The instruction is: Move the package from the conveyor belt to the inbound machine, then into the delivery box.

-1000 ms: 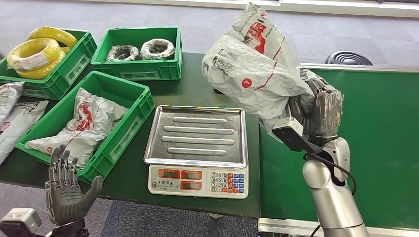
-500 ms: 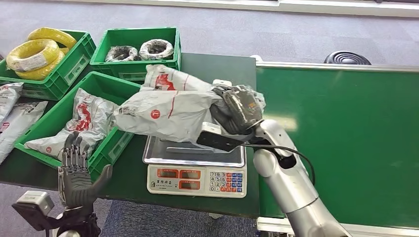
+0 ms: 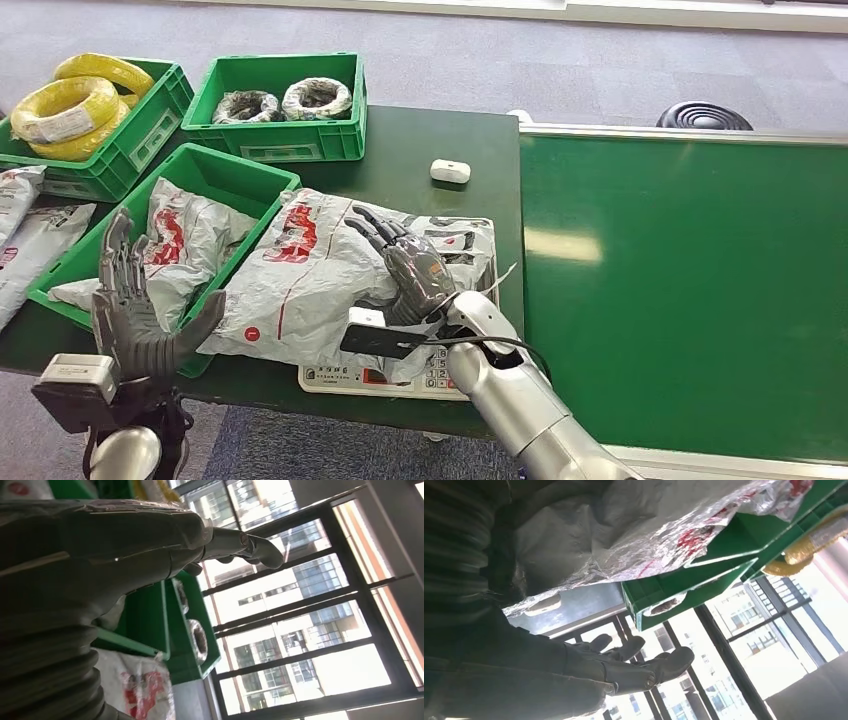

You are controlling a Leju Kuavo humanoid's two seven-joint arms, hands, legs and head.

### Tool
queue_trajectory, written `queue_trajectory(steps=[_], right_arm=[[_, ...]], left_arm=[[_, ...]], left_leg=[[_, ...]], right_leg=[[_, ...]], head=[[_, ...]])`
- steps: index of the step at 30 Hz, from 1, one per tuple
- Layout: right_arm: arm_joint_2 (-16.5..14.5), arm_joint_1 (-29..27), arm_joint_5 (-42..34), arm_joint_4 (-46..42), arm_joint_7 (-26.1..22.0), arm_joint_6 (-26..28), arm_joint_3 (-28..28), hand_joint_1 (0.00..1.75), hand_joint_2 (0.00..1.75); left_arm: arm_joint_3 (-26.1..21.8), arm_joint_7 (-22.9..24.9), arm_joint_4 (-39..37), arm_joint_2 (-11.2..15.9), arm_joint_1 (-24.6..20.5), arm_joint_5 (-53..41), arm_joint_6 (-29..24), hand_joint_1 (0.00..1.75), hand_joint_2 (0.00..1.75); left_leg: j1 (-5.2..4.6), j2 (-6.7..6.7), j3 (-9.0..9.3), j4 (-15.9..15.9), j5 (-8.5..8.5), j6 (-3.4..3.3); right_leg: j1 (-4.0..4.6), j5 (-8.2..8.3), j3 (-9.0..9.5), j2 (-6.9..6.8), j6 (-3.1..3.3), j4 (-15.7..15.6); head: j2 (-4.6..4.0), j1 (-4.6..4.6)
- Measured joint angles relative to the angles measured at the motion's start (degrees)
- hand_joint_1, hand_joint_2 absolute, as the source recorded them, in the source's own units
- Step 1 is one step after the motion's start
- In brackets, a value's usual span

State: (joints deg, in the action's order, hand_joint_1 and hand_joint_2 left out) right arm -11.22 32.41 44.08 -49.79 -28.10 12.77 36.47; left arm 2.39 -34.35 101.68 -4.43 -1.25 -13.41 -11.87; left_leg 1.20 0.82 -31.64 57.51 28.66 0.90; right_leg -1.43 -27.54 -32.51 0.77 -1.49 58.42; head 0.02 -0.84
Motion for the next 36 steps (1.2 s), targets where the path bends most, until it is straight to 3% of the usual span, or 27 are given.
queue_trajectory(steps=[3,7,10,13,16,21,24,28,32,36], right_arm=[[1.28,-3.85,-0.67,-5.55,0.47,0.99,-0.04,0.00,1.75],[3.39,-9.88,-1.13,-13.34,-1.08,1.80,-0.83,0.00,1.75],[4.02,-13.01,-2.21,-18.79,-3.18,2.24,-1.43,0.00,1.75],[4.09,-15.16,-4.19,-24.36,-4.43,2.84,-2.08,0.00,1.75],[4.21,-16.73,-6.93,-29.38,-6.19,5.93,-2.99,0.00,1.75],[4.89,-19.02,-9.19,-34.69,-7.90,9.77,-4.21,0.00,1.75],[5.16,-19.55,-12.99,-37.89,-10.55,16.94,-4.26,0.00,1.75],[6.27,-20.28,-17.85,-43.77,-11.63,26.13,-3.27,0.00,1.75],[6.72,-21.04,-18.38,-48.29,-11.75,26.66,-3.07,0.00,1.75],[6.83,-21.11,-18.75,-49.84,-11.82,26.66,-3.04,0.00,1.75]], left_arm=[[1.80,3.51,1.71,0.50,-5.18,-4.64,1.86,0.00,1.75],[5.35,10.36,-0.33,2.31,-12.80,-8.09,12.16,0.00,1.75],[10.13,17.48,-6.88,3.32,-19.25,-16.59,21.84,0.00,1.75],[16.81,21.07,-17.25,4.06,-24.45,-23.78,28.17,0.00,1.75],[22.16,21.75,-26.49,4.90,-27.71,-26.29,29.35,0.00,1.75],[25.95,21.76,-35.21,5.90,-31.78,-26.70,30.01,0.00,1.75],[26.73,22.77,-38.04,6.65,-32.19,-27.04,31.11,0.03,1.75],[26.72,22.41,-42.02,7.89,-32.98,-27.94,31.69,1.68,1.75],[24.37,19.73,-44.25,8.15,-33.15,-25.03,27.14,1.75,1.75],[18.18,17.75,-38.93,7.38,-30.88,-17.59,21.04,1.75,1.75]], left_leg=[[0.00,0.04,0.03,0.00,0.00,0.00],[-0.01,0.03,0.00,0.01,0.00,0.00],[-0.02,0.03,0.01,0.02,-0.01,-0.01],[-0.03,-0.13,0.01,0.02,-0.01,-0.01],[-0.02,-0.29,-0.01,0.01,-0.01,-0.01],[-0.01,-0.28,-0.10,0.00,-0.01,-0.01],[-0.01,-0.38,-0.08,0.00,0.00,0.00],[-0.01,-0.33,-0.09,-0.01,-0.01,-0.01],[-0.01,-0.36,-0.05,-0.01,-0.01,-0.01],[-0.01,-0.37,-0.06,0.00,-0.02,0.00]], right_leg=[[0.00,0.01,0.02,-0.02,0.00,0.00],[-0.01,0.03,-0.01,-0.02,0.00,0.00],[-0.02,0.06,-0.01,-0.03,0.00,-0.01],[-0.03,0.12,-0.03,0.09,0.00,0.00],[-0.03,0.16,-0.11,0.26,0.02,0.01],[-0.02,0.16,-0.16,0.26,0.02,0.02],[-0.01,0.16,-0.20,0.36,0.02,0.01],[-0.01,0.16,-0.18,0.33,0.02,0.02],[-0.01,0.17,-0.15,0.34,0.02,0.02],[-0.01,0.19,-0.18,0.35,0.03,0.04]], head=[[0.00,-0.01],[0.00,0.00],[0.00,0.00],[0.00,0.00],[0.00,-0.02],[0.00,0.01],[0.00,0.00],[0.00,0.02],[0.00,0.02],[0.00,0.01]])
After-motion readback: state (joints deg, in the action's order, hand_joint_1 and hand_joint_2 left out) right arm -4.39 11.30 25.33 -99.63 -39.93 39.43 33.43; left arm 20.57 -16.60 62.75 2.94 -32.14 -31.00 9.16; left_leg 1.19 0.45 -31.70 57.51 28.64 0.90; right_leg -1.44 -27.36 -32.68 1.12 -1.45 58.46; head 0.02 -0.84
